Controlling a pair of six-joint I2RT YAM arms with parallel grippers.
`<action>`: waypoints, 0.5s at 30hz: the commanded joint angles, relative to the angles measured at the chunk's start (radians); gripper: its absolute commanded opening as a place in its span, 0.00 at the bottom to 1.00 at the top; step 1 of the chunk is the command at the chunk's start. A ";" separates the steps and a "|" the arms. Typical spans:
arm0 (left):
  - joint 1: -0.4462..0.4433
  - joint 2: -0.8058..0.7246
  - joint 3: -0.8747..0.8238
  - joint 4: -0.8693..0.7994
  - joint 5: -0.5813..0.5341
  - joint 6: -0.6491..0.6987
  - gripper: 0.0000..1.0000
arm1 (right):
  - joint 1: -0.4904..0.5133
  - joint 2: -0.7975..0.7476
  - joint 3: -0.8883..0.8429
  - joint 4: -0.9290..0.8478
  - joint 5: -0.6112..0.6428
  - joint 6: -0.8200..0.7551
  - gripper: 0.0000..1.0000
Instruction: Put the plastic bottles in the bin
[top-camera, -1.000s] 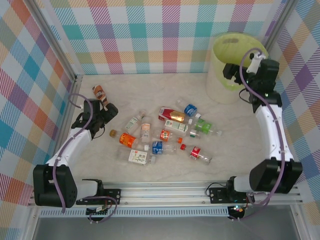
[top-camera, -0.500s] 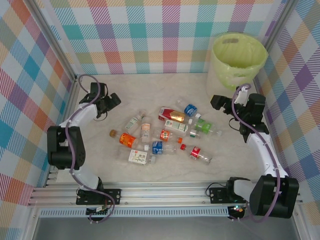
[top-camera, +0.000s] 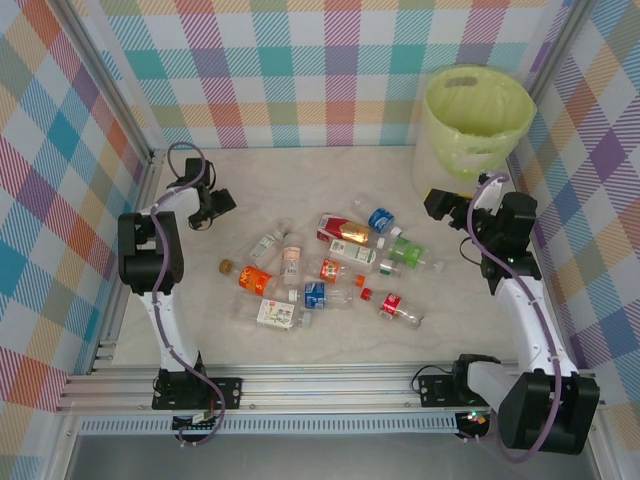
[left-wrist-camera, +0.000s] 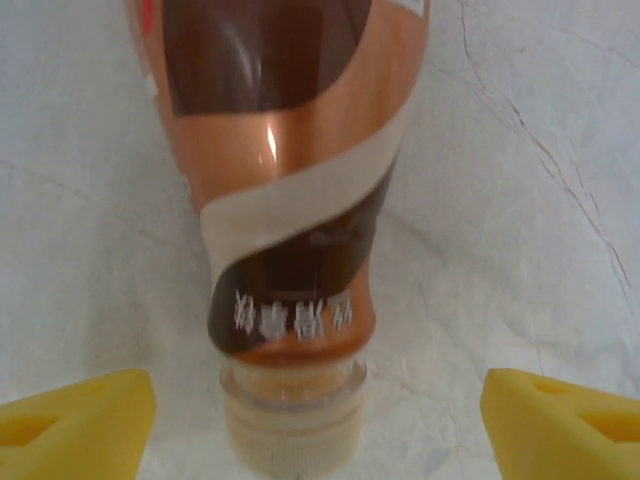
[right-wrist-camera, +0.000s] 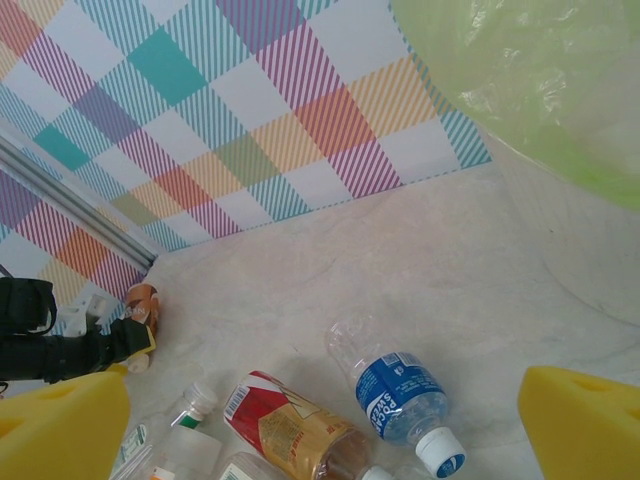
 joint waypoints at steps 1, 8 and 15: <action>0.010 0.044 0.062 -0.025 -0.018 0.035 0.82 | 0.005 -0.031 -0.013 0.027 0.007 -0.002 1.00; 0.010 0.085 0.085 -0.030 -0.020 0.053 0.57 | 0.007 -0.068 -0.013 -0.010 0.032 -0.028 1.00; 0.009 0.011 -0.003 0.032 -0.005 0.085 0.36 | 0.006 -0.061 -0.007 -0.016 0.027 -0.019 1.00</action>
